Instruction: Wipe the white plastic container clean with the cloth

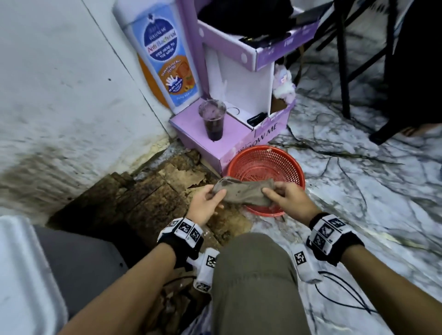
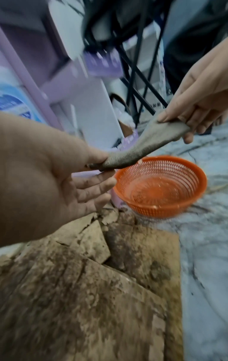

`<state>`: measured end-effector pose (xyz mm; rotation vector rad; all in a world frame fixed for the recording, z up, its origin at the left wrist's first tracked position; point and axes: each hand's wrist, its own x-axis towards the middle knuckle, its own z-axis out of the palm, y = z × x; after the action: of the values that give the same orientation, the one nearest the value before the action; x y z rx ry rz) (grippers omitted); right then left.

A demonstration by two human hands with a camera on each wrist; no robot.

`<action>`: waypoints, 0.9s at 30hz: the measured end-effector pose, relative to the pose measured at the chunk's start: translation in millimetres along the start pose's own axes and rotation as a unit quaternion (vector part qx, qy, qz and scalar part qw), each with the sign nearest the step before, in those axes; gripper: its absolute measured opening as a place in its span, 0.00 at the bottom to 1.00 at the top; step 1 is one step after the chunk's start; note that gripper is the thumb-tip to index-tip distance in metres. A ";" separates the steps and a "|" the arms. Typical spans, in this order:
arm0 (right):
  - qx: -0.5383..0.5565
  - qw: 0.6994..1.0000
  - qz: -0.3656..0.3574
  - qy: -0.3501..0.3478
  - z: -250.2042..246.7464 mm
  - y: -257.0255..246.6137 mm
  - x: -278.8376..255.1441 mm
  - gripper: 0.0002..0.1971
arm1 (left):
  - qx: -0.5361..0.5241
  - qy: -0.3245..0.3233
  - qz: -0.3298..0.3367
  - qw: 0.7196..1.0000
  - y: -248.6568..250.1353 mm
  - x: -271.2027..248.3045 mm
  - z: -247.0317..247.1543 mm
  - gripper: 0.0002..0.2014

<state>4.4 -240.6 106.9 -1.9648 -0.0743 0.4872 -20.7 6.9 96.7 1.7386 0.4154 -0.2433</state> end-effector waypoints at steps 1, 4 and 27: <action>-0.006 1.000 -0.012 -0.006 -3.6 -15.6 -2.4 0.11 | -0.014 0.008 0.005 1.000 11.3 -8.1 -5.9 0.02; -0.037 0.997 -0.054 -0.038 -11.9 -62.2 -9.9 0.12 | -0.079 0.028 0.021 0.996 42.6 -29.8 -26.7 0.06; -0.240 0.919 -0.243 -0.198 206.3 -316.0 -140.2 0.18 | -0.126 0.286 0.097 0.945 45.2 -293.4 -280.0 0.03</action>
<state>-147.8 37.2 355.3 -2.1818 -0.9977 0.5591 -288.1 231.0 308.5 1.5614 0.6565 0.4532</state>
